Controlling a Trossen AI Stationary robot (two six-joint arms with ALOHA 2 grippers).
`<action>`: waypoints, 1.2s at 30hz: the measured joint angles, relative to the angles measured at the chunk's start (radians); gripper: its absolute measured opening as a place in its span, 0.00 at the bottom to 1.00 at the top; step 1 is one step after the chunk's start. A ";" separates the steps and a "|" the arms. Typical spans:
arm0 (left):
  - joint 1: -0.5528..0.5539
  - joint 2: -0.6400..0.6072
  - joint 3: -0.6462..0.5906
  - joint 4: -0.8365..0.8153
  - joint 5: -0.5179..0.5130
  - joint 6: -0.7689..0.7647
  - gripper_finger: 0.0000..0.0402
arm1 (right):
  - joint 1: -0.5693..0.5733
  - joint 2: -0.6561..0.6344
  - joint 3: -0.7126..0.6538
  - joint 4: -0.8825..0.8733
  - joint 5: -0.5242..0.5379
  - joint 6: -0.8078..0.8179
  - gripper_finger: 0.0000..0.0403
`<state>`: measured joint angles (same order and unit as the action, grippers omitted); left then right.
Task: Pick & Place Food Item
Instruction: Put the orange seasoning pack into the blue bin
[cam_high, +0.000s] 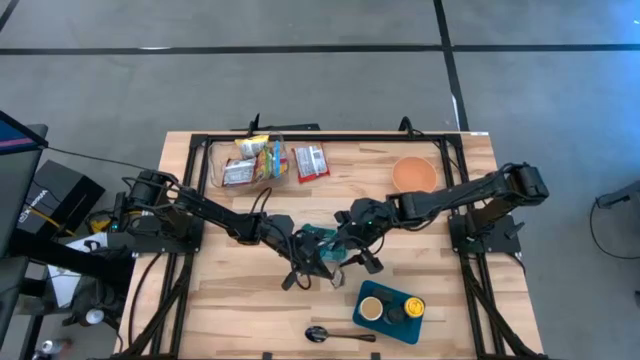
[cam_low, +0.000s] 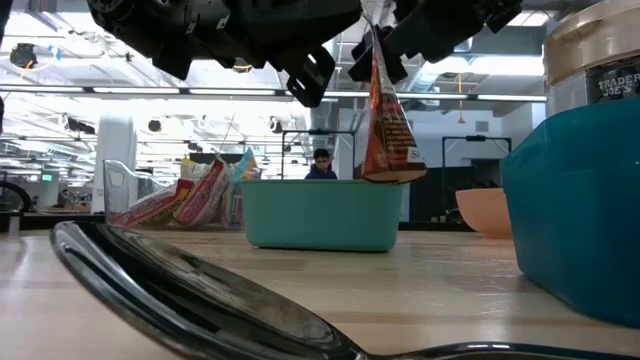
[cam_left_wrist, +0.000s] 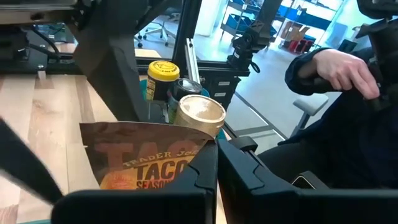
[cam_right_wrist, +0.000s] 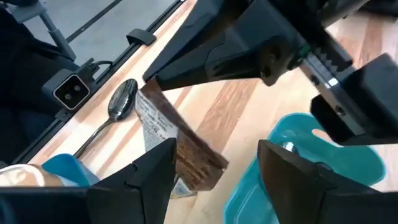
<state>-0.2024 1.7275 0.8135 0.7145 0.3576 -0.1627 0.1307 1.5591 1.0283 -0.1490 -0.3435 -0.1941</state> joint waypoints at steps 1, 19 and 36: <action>0.000 0.000 0.000 -0.001 0.000 0.000 0.00 | 0.006 -0.002 0.000 -0.001 0.000 0.000 0.54; 0.000 0.000 0.000 -0.001 0.000 -0.006 0.00 | 0.097 0.001 -0.001 0.014 0.004 0.022 0.44; 0.000 0.000 0.000 -0.003 0.000 -0.011 0.00 | 0.096 0.001 -0.001 -0.018 0.007 0.046 0.27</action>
<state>-0.2028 1.7275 0.8135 0.7114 0.3576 -0.1734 0.2264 1.5597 1.0275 -0.1673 -0.3367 -0.1486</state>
